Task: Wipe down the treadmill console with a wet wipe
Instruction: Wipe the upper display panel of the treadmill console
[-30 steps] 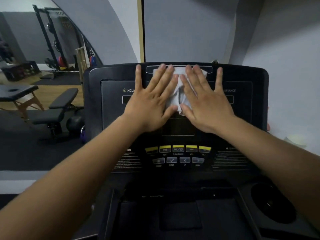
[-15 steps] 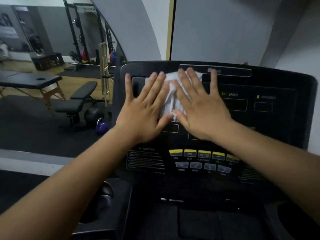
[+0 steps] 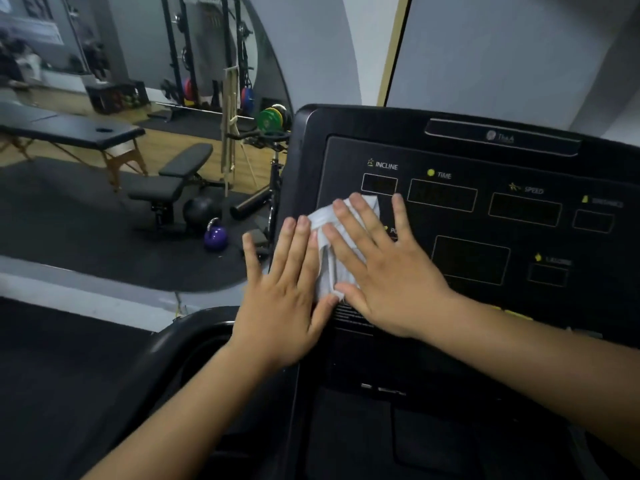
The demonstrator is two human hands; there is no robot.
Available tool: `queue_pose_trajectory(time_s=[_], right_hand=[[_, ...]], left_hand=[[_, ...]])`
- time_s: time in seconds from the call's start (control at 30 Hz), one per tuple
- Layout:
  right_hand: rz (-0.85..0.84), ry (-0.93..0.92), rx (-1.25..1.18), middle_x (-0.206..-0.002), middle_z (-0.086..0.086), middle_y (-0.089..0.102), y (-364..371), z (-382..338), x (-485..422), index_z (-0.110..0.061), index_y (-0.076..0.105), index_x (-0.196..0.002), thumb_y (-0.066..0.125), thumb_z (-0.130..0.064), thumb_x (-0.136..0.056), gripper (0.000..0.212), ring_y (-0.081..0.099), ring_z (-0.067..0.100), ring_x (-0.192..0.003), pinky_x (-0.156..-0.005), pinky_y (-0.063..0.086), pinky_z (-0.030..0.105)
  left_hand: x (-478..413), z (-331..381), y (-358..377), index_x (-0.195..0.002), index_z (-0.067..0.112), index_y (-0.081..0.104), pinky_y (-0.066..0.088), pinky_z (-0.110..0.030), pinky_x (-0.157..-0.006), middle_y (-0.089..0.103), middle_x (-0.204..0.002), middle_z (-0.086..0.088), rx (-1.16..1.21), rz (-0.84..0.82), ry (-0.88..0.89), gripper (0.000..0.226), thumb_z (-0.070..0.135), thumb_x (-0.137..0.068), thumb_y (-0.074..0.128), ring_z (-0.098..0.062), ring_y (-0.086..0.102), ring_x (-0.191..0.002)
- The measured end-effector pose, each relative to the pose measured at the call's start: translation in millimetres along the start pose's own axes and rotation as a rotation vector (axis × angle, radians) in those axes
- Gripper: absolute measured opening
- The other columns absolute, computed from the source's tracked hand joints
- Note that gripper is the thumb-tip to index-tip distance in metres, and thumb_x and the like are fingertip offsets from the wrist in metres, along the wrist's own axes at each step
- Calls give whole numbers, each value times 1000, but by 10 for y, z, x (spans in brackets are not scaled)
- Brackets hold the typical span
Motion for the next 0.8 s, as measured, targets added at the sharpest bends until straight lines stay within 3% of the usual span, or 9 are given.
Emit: queue_pose_trajectory(time_s=[0.27,0.4,0.53,0.67,0.8], right_hand=[[-58,-144,61,-164,12,-5,-58,-24,-50,-16,-1,-154,8,-67,-92,80,-5,31,-151,-112,-2,71],[-30,26,134,-162,8,-19,-296,400,-502,-19,-17,-152,-5,-69,-87,82,-15,27,-150,-110,-6,73],[-12,181,83,-164,7,-13,-476,694,-842,-18,-7,-155,-3,-69,-89,84,-11,26,-151,-110,-4,73],[9,156,49,-163,8,-16,-327,509,-651,-21,-12,-153,2,-62,-94,74,-16,29,-150,-111,-3,71],[29,89,-9,-164,6,-9,-80,164,-226,-23,-6,-153,9,-60,-96,70,-10,29,-151,-111,-2,71]], left_hand=[[204,-22,26,-156,-1,6,5,-71,-115,-6,-165,-20,23,-94,-28,81,55,-101,24,-33,-6,-153],[-531,-254,-210,-156,2,-2,-10,-65,-116,-11,-164,-18,56,-66,-48,80,53,-99,21,-30,-13,-152],[-1144,-446,-434,-157,4,-5,-5,-65,-118,-12,-165,-17,105,-61,-42,82,52,-94,17,-28,-12,-152],[-809,-364,-277,-157,3,-1,-2,-64,-118,-9,-165,-17,150,11,-7,76,49,-101,23,-29,-10,-153],[-172,-194,-62,-157,3,2,-2,-65,-118,-7,-166,-15,126,-28,12,78,48,-101,31,-30,-9,-153]])
Point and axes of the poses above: each hand's wrist, its own x-axis away from the middle knuckle, its own y-axis out of the palm, z = x × y, the point moved 2 cm from there along -x, towards the middle knuckle
